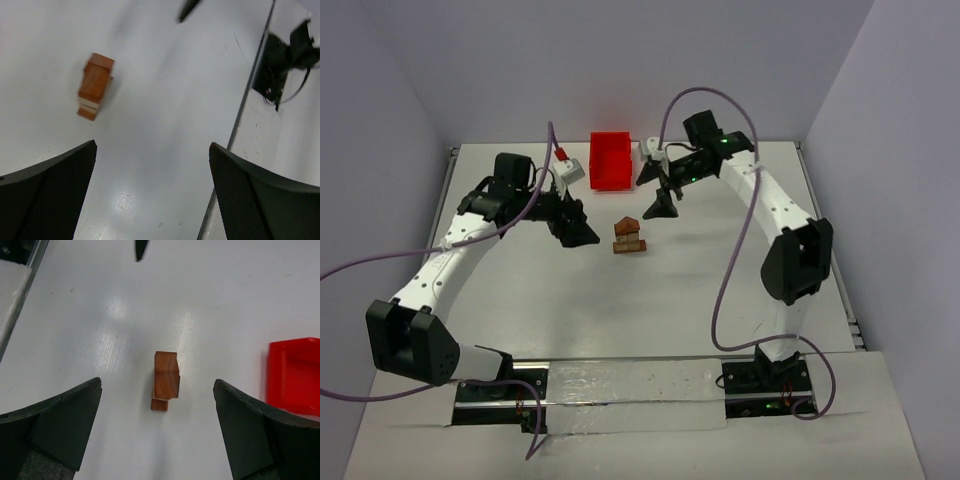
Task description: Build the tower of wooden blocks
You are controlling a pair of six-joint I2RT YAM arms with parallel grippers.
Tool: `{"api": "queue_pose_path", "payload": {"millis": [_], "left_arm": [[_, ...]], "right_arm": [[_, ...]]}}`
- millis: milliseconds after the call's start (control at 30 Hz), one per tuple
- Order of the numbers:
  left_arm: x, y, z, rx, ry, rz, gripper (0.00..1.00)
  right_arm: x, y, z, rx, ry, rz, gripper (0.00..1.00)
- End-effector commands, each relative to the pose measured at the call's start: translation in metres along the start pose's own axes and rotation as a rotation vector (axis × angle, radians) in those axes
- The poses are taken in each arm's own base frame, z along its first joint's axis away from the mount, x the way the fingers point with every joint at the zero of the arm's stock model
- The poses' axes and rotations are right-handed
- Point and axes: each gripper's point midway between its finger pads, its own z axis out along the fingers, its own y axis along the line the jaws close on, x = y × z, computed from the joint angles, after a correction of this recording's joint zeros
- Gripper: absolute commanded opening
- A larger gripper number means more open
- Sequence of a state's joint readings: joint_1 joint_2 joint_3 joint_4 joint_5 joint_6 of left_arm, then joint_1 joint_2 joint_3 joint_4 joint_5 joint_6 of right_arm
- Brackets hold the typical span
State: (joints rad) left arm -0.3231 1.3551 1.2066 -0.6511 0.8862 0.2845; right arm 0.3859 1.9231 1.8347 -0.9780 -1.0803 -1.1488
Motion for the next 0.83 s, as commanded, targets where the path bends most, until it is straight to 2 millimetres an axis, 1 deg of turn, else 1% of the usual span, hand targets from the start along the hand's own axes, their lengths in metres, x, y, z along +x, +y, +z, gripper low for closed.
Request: {"api": "queue_pose_path", "payload": {"millis": [0,33,67,100,133,167,233,300,333,367,400,433,500,533,600,700,767,800], "left_arm": [[-0.047,0.047,-0.027,-0.162,-0.121,-0.14,0.99],[-0.046,0.057,-0.029,-0.184,-0.117,-0.165,0.99],[-0.046,0.07,-0.037,-0.228,-0.124,-0.177,0.99],[-0.044,0.079,-0.041,-0.272,-0.126,-0.192,0.99],[-0.042,0.09,-0.045,-0.318,-0.13,-0.208,0.99],[-0.04,0.096,-0.05,-0.352,-0.138,-0.222,0.99],[-0.027,0.116,-0.066,-0.433,-0.155,-0.266,0.99],[-0.021,0.125,-0.074,-0.473,-0.164,-0.286,0.99],[-0.017,0.131,-0.079,-0.498,-0.164,-0.3,0.99],[-0.014,0.134,-0.082,-0.512,-0.164,-0.311,0.99],[-0.011,0.136,-0.084,-0.516,-0.155,-0.327,0.99],[-0.007,0.138,-0.086,-0.526,-0.146,-0.339,0.99],[0.001,0.143,-0.098,-0.562,-0.14,-0.362,0.99],[0.004,0.144,-0.1,-0.571,-0.138,-0.368,0.99],[0.011,0.145,-0.105,-0.589,-0.139,-0.374,0.99],[0.021,0.142,-0.105,-0.595,-0.129,-0.391,0.99],[0.023,0.138,-0.104,-0.589,-0.127,-0.391,0.99],[0.019,0.135,-0.107,-0.598,-0.14,-0.38,0.99]], "right_arm": [[-0.057,-0.001,-0.07,0.195,-0.063,0.028,1.0],[-0.057,0.002,-0.081,0.247,-0.045,0.043,1.0],[-0.056,-0.004,-0.095,0.304,-0.042,0.045,1.0],[-0.054,-0.004,-0.103,0.344,-0.035,0.06,1.0],[-0.052,-0.004,-0.111,0.395,-0.037,0.13,1.0],[-0.049,-0.005,-0.118,0.446,-0.028,0.16,1.0],[-0.033,-0.005,-0.144,0.617,0.013,0.232,1.0],[-0.017,0.0,-0.159,0.706,0.026,0.314,1.0],[-0.006,0.005,-0.169,0.759,0.028,0.379,1.0],[0.007,0.007,-0.174,0.784,0.034,0.418,1.0],[0.023,0.013,-0.181,0.822,0.035,0.481,1.0],[0.032,0.017,-0.189,0.87,0.025,0.52,1.0],[0.046,0.021,-0.209,1.008,-0.005,0.593,1.0],[0.053,0.024,-0.22,1.072,-0.012,0.623,1.0],[0.065,0.036,-0.23,1.162,-0.016,0.678,1.0],[0.072,0.05,-0.23,1.197,-0.009,0.684,1.0],[0.072,0.058,-0.23,1.213,-0.01,0.678,1.0],[0.072,0.06,-0.231,1.221,-0.012,0.676,1.0]]}}
